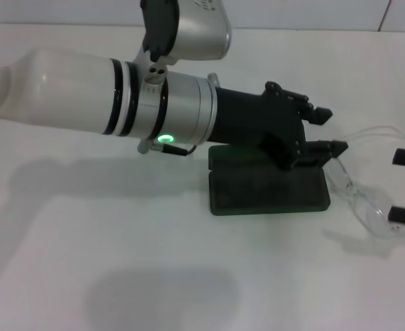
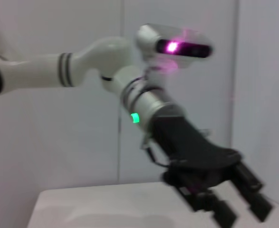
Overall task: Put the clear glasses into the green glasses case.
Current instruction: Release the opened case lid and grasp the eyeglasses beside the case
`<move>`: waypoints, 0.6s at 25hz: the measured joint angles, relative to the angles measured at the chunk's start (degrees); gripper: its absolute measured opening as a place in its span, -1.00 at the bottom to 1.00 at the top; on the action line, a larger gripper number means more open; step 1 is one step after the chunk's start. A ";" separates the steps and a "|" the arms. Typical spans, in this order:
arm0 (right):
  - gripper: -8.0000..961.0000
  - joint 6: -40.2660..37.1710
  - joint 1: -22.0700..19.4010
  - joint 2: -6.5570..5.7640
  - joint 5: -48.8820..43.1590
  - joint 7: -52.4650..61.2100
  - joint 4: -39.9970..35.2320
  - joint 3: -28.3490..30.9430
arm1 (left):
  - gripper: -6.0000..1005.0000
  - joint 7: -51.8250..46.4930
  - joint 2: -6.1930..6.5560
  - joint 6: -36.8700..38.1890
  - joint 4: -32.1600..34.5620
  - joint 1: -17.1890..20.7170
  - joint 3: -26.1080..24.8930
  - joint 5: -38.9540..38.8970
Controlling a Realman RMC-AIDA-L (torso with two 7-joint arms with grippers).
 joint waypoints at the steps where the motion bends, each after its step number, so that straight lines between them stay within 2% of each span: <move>1: 0.61 0.65 0.07 -0.03 -0.03 2.09 -0.70 0.46 | -0.02 -0.15 0.02 0.21 -0.10 -0.01 -0.01 0.08; 6: 0.61 5.26 2.39 -0.31 -4.60 20.89 -7.74 0.95 | -0.02 -0.06 0.10 0.23 -1.33 0.26 -1.01 0.21; 9: 0.60 5.52 4.33 -0.20 -9.24 33.61 -15.59 0.96 | -0.02 -0.24 0.16 0.36 -1.72 0.22 -2.08 0.49; 15: 0.56 5.49 9.03 2.34 -23.69 52.75 -31.41 0.63 | -0.02 0.10 0.20 0.47 -2.28 1.73 -2.89 0.71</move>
